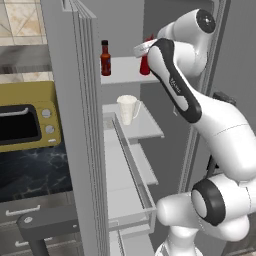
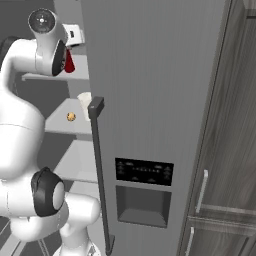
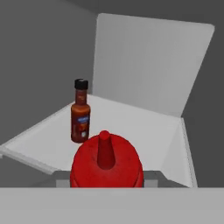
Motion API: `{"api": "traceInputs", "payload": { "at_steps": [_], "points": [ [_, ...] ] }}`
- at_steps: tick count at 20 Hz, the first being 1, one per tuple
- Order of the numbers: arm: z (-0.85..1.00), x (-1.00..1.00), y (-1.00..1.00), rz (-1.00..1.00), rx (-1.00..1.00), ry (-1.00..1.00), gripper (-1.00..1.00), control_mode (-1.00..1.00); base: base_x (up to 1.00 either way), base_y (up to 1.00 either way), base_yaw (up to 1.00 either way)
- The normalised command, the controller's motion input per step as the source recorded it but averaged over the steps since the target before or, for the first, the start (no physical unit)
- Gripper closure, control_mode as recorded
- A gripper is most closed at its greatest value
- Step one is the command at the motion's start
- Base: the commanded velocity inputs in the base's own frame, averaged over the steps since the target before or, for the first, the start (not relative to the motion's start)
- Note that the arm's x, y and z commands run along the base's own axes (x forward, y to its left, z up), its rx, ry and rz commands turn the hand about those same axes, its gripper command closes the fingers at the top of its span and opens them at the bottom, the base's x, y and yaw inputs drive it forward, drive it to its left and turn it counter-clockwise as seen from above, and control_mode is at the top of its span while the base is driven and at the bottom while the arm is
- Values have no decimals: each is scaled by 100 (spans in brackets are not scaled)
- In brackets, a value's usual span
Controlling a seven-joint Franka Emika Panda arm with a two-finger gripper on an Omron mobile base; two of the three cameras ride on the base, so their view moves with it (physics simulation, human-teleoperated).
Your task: Place the ketchup and condiment bottle from the counter to the top shelf of the fridge. If the existing items in the fridge are on the top shelf, move them to other shelves.
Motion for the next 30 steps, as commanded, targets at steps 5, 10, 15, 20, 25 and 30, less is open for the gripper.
{"api": "traceInputs", "payload": {
  "at_steps": [5,10,15,20,25,30],
  "points": [
    [-16,34,0,0,0,0,100,-100,0,0,0],
    [-32,36,0,0,0,0,100,-100,0,0,0],
    [-19,39,0,0,2,0,100,-100,0,0,0],
    [-19,45,0,0,1,0,100,-100,0,0,0],
    [-29,36,0,0,0,0,100,-100,0,0,0],
    [-24,24,0,0,0,0,100,-100,0,0,0]
  ]
}}
